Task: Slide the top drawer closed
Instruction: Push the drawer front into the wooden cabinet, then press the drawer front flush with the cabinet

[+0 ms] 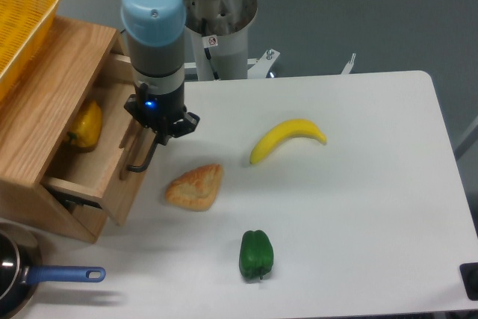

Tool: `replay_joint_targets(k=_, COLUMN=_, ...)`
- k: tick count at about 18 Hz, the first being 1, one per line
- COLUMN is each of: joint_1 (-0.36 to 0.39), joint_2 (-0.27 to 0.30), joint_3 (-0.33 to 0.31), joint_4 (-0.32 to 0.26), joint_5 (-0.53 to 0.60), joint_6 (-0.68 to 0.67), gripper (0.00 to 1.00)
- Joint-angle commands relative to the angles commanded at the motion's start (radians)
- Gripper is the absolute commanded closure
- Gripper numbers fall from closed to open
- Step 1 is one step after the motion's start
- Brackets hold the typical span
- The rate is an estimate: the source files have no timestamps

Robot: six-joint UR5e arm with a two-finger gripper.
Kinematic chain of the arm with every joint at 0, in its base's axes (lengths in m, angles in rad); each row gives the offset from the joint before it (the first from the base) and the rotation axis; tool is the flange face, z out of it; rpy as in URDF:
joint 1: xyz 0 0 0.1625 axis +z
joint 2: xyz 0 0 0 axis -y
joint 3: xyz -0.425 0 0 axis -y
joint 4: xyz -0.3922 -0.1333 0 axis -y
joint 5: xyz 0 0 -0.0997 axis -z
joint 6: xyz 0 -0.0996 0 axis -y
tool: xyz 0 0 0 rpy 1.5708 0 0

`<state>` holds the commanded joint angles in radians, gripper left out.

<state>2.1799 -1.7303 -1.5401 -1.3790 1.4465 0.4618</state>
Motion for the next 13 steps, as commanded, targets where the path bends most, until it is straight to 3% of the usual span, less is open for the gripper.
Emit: replay_joint_targets(k=13, joint_1=-0.084, joint_2=0.002, joint_3=0.0, joint_4=0.002, joint_5=0.005, joint_6=-0.066, gripper=0.89)
